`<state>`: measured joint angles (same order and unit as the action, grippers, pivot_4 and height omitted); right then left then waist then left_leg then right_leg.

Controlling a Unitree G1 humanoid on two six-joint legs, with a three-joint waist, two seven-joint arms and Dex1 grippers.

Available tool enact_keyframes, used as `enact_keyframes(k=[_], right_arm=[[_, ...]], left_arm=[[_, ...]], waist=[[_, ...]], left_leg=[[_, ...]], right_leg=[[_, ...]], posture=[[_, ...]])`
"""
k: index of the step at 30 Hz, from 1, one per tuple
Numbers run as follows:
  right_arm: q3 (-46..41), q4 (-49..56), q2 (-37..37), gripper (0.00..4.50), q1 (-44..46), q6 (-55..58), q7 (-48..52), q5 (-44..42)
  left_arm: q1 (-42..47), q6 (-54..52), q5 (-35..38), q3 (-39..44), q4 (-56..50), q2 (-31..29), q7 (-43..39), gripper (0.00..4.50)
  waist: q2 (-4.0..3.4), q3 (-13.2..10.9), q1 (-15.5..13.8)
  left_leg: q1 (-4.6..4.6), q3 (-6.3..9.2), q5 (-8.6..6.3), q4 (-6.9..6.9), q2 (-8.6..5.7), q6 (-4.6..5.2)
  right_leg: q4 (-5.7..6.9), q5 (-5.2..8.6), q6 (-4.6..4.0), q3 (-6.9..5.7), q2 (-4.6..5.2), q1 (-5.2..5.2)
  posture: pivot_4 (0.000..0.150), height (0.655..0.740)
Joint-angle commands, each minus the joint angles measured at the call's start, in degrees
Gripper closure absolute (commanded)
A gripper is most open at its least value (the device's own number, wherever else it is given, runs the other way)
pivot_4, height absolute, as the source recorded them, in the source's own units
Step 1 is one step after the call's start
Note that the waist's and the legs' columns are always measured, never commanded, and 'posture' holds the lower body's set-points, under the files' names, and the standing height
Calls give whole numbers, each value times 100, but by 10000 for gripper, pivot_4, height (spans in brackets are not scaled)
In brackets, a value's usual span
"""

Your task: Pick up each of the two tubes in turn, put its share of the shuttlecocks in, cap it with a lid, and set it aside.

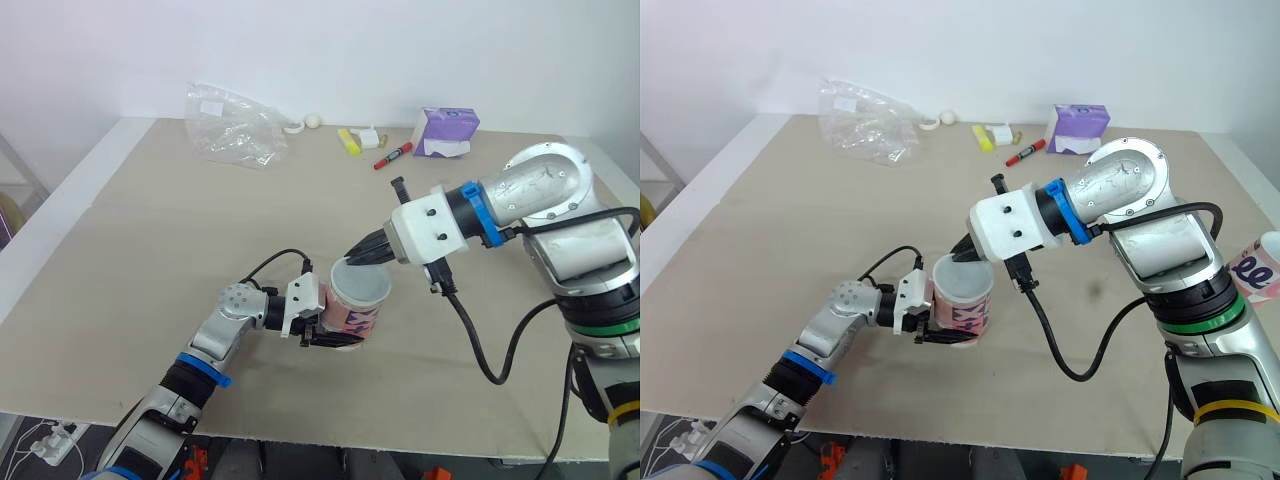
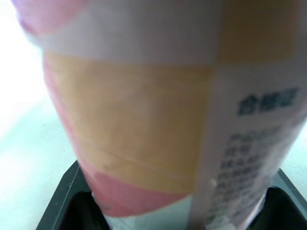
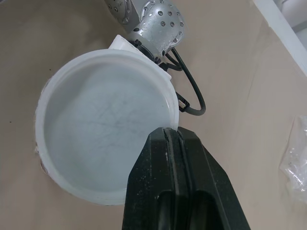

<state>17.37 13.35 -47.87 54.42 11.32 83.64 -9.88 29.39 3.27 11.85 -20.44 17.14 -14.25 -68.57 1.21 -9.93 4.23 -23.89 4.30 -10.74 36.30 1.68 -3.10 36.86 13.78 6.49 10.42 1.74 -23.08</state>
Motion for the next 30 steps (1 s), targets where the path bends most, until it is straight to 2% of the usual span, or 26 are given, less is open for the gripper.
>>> enact_keyframes(k=[1, 21, 27, 28, 30], right_arm=[[-66, 45, -35, 44407, 29, -54, 55, 24], [-50, -20, -89, 44407, 44, -37, 206, 19], [-109, -8, -81, 22867, 33, 5, 138, 19], [-173, 21, -44, 20854, 53, 91, 62, -40], [-371, 82, 26, 20854, 143, 439, -103, -265]], left_arm=[[-140, -156, -281, -56, 204, -98, 191, 17703], [-134, -174, -284, -51, 216, -117, 199, 17703], [-130, -178, -285, -49, 219, -121, 197, 17703], [-131, -182, -286, -48, 217, -126, 194, 17703], [-130, -190, -286, -47, 212, -131, 188, 17703]], waist=[[0, 0, 0], [0, 0, 0], [0, 0, 2], [1, 0, 3], [1, 0, 5]], left_leg=[[0, 0, 0, 0, 0, 0], [-1, 0, 0, -1, 0, 0], [-1, 0, 0, -1, 0, 0], [0, 0, 0, -1, 0, 0], [0, 0, 0, -1, 0, 0]], right_leg=[[0, 0, 0, 0, 0, 0], [0, 1, -1, 0, 0, -3], [0, 1, -1, 0, 0, -4], [0, 1, -1, 0, 0, -4], [0, 1, -1, 0, 0, -4]], posture=[[1500, 7400], [1500, 7400], [1500, 7400], [1500, 7400], [1500, 7400]])
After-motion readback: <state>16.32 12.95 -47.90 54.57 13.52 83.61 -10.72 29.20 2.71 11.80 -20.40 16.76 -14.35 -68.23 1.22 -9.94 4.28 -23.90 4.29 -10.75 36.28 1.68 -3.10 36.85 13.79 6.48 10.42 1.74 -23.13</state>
